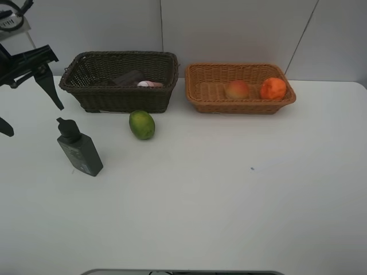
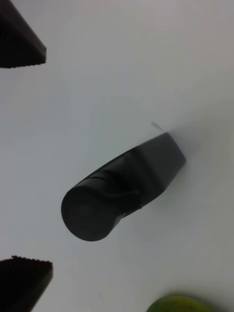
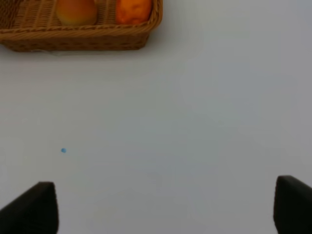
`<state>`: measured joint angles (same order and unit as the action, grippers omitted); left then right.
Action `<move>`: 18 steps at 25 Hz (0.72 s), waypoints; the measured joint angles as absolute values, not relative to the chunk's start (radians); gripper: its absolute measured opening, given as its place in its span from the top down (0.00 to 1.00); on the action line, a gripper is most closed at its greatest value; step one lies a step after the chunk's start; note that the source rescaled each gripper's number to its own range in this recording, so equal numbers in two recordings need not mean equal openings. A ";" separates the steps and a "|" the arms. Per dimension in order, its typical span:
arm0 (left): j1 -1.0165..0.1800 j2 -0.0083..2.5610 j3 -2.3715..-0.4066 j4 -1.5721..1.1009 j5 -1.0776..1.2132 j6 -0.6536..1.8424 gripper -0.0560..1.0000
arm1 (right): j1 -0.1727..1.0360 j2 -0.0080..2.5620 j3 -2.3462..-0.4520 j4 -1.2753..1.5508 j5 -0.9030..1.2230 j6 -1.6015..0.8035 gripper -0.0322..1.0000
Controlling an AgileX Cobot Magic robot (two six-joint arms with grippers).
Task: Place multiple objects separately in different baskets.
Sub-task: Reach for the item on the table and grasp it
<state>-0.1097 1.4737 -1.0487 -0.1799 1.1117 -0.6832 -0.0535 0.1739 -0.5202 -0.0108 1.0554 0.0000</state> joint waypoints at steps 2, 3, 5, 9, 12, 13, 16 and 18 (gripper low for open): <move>-0.110 1.474 -1.049 -0.179 1.112 -0.718 0.00 | -0.054 0.174 -0.520 -0.011 1.055 0.000 0.08; -0.110 1.474 -1.049 -0.179 1.112 -0.731 0.00 | -0.054 0.174 -0.520 -0.011 1.055 0.000 0.08; -0.110 1.474 -1.049 -0.186 1.112 -0.748 0.00 | -0.054 0.174 -0.520 -0.011 1.055 0.000 0.08; -0.110 1.475 -1.049 -0.190 1.112 -0.773 0.00 | -0.054 0.174 -0.520 -0.011 1.055 0.000 0.08; -0.128 1.495 -1.049 -0.194 1.112 -0.792 0.00 | -0.054 0.174 -0.520 -0.011 1.055 0.000 0.08; -0.143 1.510 -1.049 -0.194 1.112 -0.794 0.00 | -0.054 0.174 -0.520 -0.011 1.055 0.000 0.08; -0.191 1.558 -1.049 -0.194 1.081 -0.808 0.00 | -0.054 0.174 -0.520 -0.011 1.055 0.000 0.08; -0.201 1.580 -1.049 -0.194 1.057 -0.829 0.00 | -0.054 0.174 -0.520 -0.012 1.055 0.000 0.08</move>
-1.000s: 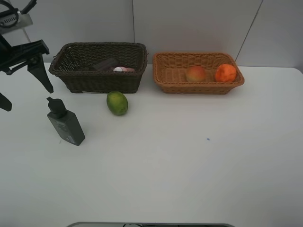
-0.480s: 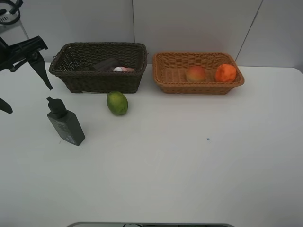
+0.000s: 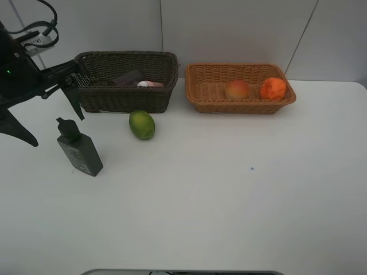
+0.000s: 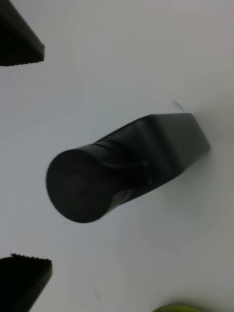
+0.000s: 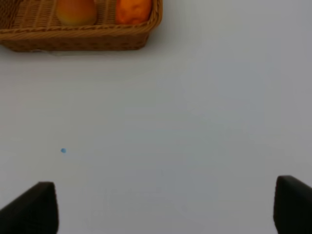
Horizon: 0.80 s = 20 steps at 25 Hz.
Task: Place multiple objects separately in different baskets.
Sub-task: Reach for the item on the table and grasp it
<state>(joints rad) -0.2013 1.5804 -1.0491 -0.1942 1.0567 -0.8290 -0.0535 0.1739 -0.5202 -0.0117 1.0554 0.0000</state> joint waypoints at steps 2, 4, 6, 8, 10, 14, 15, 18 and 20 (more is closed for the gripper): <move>-0.201 1.590 -1.049 -0.191 1.043 -0.841 0.00 | -0.054 0.174 -0.520 -0.012 1.055 0.000 0.08; -0.201 1.590 -1.049 -0.171 1.036 -0.865 0.00 | -0.054 0.174 -0.520 -0.012 1.055 0.000 0.08; -0.201 1.590 -1.049 -0.143 1.036 -0.894 0.00 | -0.054 0.174 -0.520 -0.012 1.055 0.000 0.08; -0.201 1.590 -1.049 -0.107 1.031 -0.935 0.00 | -0.054 0.174 -0.520 -0.012 1.055 0.000 0.08; -0.201 1.590 -1.049 -0.086 1.004 -0.970 0.00 | -0.054 0.174 -0.520 -0.012 1.055 0.000 0.08; -0.201 1.592 -1.049 -0.083 0.942 -0.990 0.00 | -0.054 0.174 -0.520 -0.012 1.055 0.000 0.08; -0.201 1.593 -1.049 -0.083 0.936 -0.991 0.00 | -0.054 0.174 -0.520 -0.012 1.055 0.000 0.08; -0.201 1.621 -1.050 -0.084 0.932 -0.993 0.00 | -0.054 0.174 -0.520 -0.012 1.055 0.000 0.08; -0.201 1.647 -1.050 -0.085 0.934 -0.993 0.00 | -0.054 0.174 -0.520 -0.012 1.055 0.000 0.08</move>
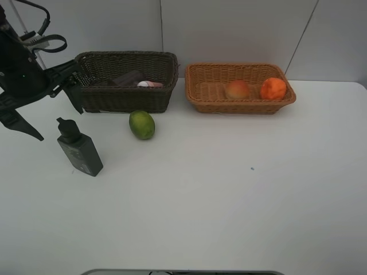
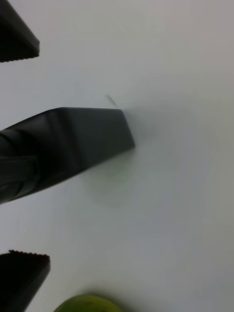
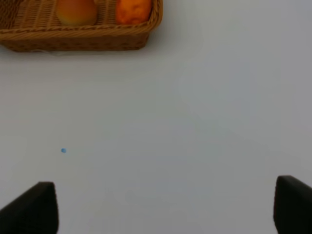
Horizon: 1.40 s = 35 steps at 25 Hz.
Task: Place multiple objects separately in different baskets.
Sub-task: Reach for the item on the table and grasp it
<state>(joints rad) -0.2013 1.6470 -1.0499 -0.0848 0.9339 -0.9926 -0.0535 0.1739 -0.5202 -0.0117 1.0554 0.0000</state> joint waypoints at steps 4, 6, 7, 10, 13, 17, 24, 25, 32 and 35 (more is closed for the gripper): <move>-0.201 1.677 -1.050 -0.085 0.930 -0.993 0.00 | -0.054 0.174 -0.520 -0.012 1.055 0.000 0.08; -0.201 1.679 -1.050 -0.092 0.916 -0.993 0.00 | -0.054 0.174 -0.520 -0.012 1.055 0.000 0.08; -0.201 1.680 -1.050 -0.100 0.909 -0.993 0.00 | -0.054 0.174 -0.520 -0.012 1.055 0.000 0.08; -0.201 1.686 -1.050 -0.114 0.903 -0.993 0.00 | -0.054 0.174 -0.520 -0.012 1.055 0.000 0.08; -0.211 1.716 -1.051 -0.116 0.904 -0.974 0.00 | -0.054 0.174 -0.520 -0.012 1.055 0.000 0.08; -0.251 1.768 -1.051 -0.122 0.884 -0.945 0.00 | -0.054 0.174 -0.520 -0.012 1.055 0.000 0.08; -0.281 1.790 -1.051 -0.112 0.826 -0.977 0.00 | -0.054 0.174 -0.520 -0.012 1.055 0.000 0.08; -0.281 1.790 -1.051 -0.107 0.825 -0.986 0.00 | -0.054 0.174 -0.520 -0.012 1.055 0.000 0.08; -0.281 1.790 -1.051 -0.088 0.824 -1.012 0.00 | -0.054 0.174 -0.520 -0.012 1.055 0.000 0.08; -0.281 1.790 -1.051 -0.080 0.824 -1.016 0.00 | -0.054 0.174 -0.520 -0.012 1.055 0.000 0.08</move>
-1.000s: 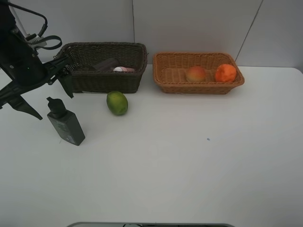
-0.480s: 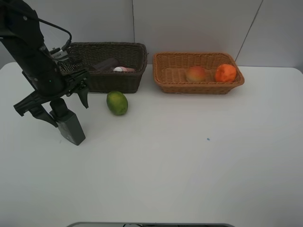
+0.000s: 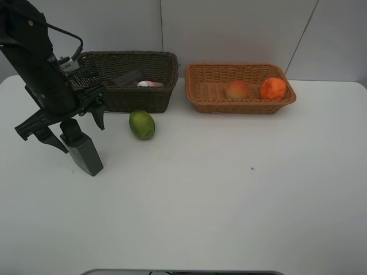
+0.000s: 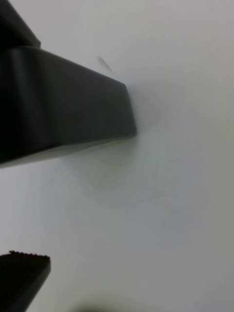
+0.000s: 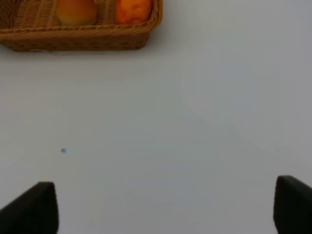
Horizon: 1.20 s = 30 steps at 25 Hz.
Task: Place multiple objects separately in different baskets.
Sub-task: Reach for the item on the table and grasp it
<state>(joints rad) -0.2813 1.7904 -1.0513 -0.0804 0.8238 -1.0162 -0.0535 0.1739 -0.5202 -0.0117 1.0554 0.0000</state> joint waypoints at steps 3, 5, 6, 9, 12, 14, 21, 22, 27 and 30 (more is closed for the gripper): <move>-0.281 1.790 -1.051 -0.080 0.824 -1.017 0.00 | -0.054 0.174 -0.520 -0.012 1.055 0.000 0.08; -0.281 1.790 -1.051 -0.080 0.824 -1.017 0.00 | -0.054 0.174 -0.520 -0.012 1.055 0.000 0.08; -0.281 1.790 -1.051 -0.080 0.824 -1.017 0.00 | -0.054 0.174 -0.520 -0.012 1.055 0.000 0.08; -0.281 1.790 -1.051 -0.075 0.824 -1.017 0.00 | -0.054 0.174 -0.520 -0.012 1.055 0.000 0.08; -0.281 1.790 -1.051 -0.070 0.826 -1.017 0.00 | -0.054 0.174 -0.520 -0.012 1.055 0.000 0.08; -0.281 1.790 -1.051 -0.069 0.826 -1.017 0.00 | -0.054 0.174 -0.520 -0.012 1.055 0.000 0.08; -0.281 1.821 -1.051 -0.065 0.881 -1.017 0.37 | -0.054 0.174 -0.520 -0.012 1.055 0.000 0.08; -0.281 1.829 -1.051 -0.065 0.889 -1.017 0.53 | -0.054 0.174 -0.520 -0.012 1.055 0.000 0.08; -0.281 1.835 -1.051 -0.075 0.886 -1.017 0.94 | -0.054 0.174 -0.520 -0.012 1.055 0.000 0.08; -0.281 1.835 -1.051 -0.084 0.883 -1.022 0.94 | -0.054 0.174 -0.520 -0.012 1.055 0.000 0.08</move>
<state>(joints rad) -0.2813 1.8350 -1.0513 -0.0843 0.8825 -1.0218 -0.0535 0.1739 -0.5202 -0.0117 1.0554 0.0000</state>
